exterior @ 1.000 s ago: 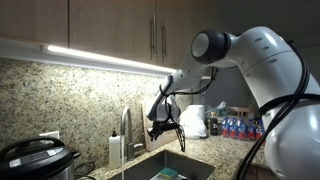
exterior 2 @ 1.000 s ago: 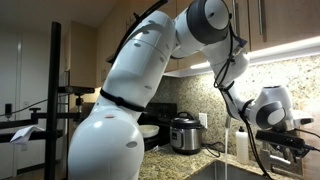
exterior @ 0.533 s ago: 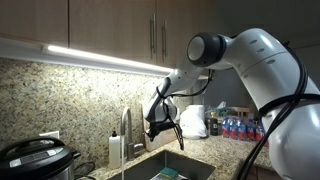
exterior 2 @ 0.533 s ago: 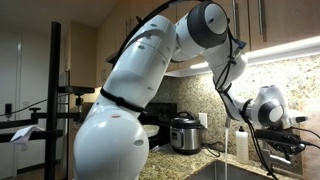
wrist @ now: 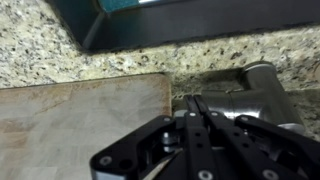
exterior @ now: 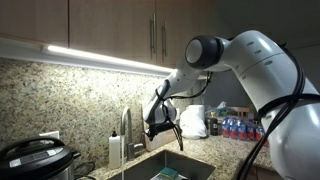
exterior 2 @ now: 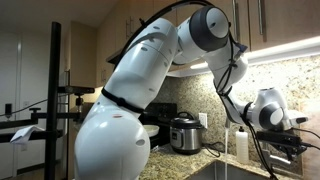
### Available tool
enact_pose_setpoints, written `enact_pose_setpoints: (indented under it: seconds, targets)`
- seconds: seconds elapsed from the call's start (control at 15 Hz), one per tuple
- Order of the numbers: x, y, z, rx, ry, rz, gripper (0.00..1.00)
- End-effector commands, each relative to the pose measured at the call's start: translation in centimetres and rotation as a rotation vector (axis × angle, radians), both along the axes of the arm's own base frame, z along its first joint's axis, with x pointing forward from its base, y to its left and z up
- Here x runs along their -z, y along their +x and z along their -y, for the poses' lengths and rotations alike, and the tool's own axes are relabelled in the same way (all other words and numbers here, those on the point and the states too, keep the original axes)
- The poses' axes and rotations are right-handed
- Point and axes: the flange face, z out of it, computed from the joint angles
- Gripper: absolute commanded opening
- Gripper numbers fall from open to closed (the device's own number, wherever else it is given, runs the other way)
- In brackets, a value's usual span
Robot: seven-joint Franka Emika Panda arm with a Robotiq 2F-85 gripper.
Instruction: Close the tap
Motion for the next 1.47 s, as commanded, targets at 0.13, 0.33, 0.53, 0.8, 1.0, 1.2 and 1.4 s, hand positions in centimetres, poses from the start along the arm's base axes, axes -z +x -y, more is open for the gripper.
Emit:
enact_pose_setpoints:
  seconds: [0.13,0.33,0.53,0.8,1.0,1.2,1.4]
  targets:
    - [0.5,3.4,0.1,0.031,-0.094,0.119,0.04]
    - [0.0,4.8,-0.8,-0.009,-0.112,0.141,0.05]
    - [-1.0,5.7,-1.4,-0.02,-0.115,0.176,0.04]
    - [-1.4,6.1,-1.1,-0.015,-0.117,0.19,0.04]
    - [-1.7,6.2,-1.3,-0.021,-0.116,0.194,0.04]
    - [-1.6,6.2,-1.4,-0.024,-0.112,0.193,0.04]
    - [-1.6,6.2,-1.7,-0.03,-0.107,0.189,0.04]
